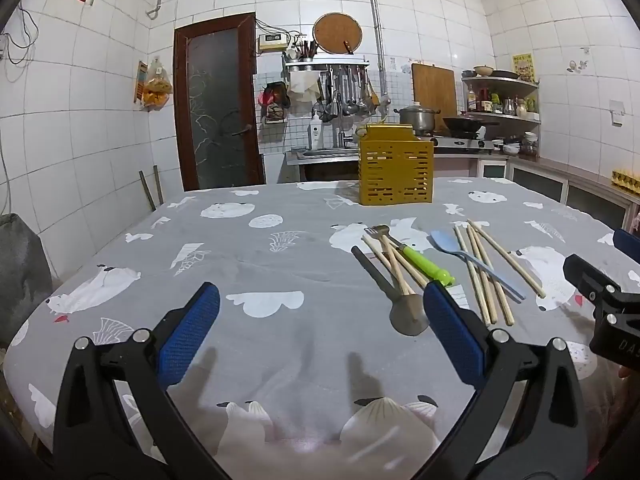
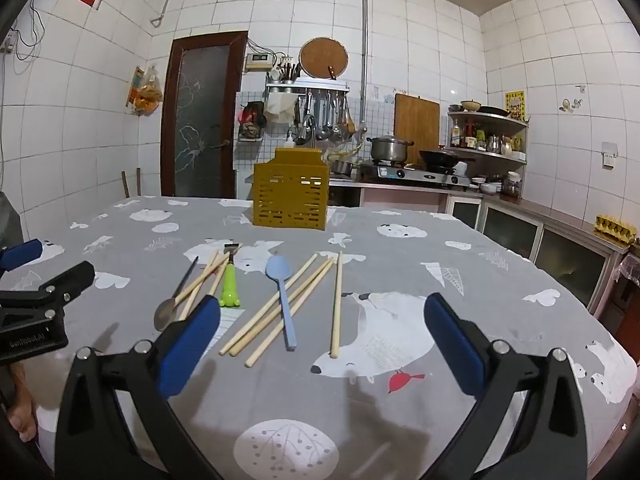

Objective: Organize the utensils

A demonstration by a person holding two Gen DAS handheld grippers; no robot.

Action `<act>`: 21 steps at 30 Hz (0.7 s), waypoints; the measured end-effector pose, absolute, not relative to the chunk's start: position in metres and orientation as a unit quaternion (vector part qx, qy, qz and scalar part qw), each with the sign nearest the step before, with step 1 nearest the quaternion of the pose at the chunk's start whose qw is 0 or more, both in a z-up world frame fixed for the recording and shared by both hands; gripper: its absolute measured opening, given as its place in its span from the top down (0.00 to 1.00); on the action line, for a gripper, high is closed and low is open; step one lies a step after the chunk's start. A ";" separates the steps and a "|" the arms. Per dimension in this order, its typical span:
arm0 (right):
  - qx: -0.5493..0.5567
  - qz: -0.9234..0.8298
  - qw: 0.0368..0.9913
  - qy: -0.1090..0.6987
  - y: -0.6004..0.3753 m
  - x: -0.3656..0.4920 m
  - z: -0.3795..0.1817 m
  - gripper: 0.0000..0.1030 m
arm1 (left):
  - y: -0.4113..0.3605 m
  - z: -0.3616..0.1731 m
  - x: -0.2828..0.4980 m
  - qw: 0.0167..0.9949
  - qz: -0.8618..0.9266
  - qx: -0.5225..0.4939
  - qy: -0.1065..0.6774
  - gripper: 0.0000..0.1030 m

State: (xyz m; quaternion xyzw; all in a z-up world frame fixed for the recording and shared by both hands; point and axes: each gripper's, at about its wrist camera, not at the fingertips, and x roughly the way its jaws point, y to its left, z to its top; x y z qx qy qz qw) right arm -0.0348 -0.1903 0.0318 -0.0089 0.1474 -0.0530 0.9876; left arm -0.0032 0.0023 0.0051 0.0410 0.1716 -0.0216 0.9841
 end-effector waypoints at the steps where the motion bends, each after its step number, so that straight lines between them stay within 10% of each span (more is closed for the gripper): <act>1: -0.009 -0.053 0.988 0.147 -0.190 -0.035 0.032 0.03 | 0.002 0.006 -0.003 0.984 -0.021 0.041 0.172 0.04; 21: -0.002 -0.057 0.988 0.146 -0.194 -0.035 0.030 0.03 | 0.004 0.002 0.002 0.984 -0.018 0.036 0.175 0.04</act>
